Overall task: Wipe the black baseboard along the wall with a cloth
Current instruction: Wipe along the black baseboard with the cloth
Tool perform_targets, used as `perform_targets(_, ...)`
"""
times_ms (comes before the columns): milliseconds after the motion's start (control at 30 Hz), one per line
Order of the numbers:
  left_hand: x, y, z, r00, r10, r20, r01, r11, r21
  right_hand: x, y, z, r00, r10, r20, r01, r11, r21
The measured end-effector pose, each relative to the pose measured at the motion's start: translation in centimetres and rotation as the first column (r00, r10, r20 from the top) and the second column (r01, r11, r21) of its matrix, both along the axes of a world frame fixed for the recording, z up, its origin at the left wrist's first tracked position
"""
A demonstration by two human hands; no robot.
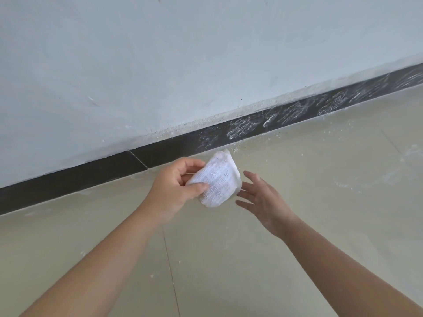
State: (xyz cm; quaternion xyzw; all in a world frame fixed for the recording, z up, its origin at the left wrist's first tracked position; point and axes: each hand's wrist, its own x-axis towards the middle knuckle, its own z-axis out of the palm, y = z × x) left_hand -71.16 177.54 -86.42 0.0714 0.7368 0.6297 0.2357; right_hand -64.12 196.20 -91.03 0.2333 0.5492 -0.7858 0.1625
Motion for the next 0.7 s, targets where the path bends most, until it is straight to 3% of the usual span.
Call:
perform_targets(100,-0.1,0.2,0.7,1.000,-0.005,-0.009,0.005,1.000,-0.019,-0.8,-0.7,1.5,0.999,-0.005,-0.041,-0.008,0.953,-0.303)
perform_targets(233,0.4,1.3,0.7,0.995,0.076,-0.057,-0.079,0.996,-0.040,-1.4,-1.3,2.3,0.978,-0.207,0.016,0.197,0.901,-0.387)
perform_targets(433,1.6,4.0,-0.4,0.987,0.111,-0.112,-0.121,0.989,-0.084,-1.2,-0.4,1.9,0.876,-0.480,0.049,0.471,0.829,-0.302)
perform_targets(533,2.2,5.2,-1.0,0.985,0.135,-0.112,-0.145,0.986,-0.088,-0.4,0.4,1.8,0.939,-0.324,-0.119,0.312,0.944,-0.107)
perform_targets(600,2.4,5.9,-1.2,0.983,0.146,-0.108,-0.155,0.985,-0.082,-0.3,0.8,1.9,0.956,-0.235,-0.177,0.241,0.970,0.015)
perform_targets(700,2.5,6.5,-1.3,0.985,0.122,-0.119,-0.129,0.990,-0.053,-0.4,1.6,2.0,0.963,-0.252,-0.092,0.250,0.968,-0.028)
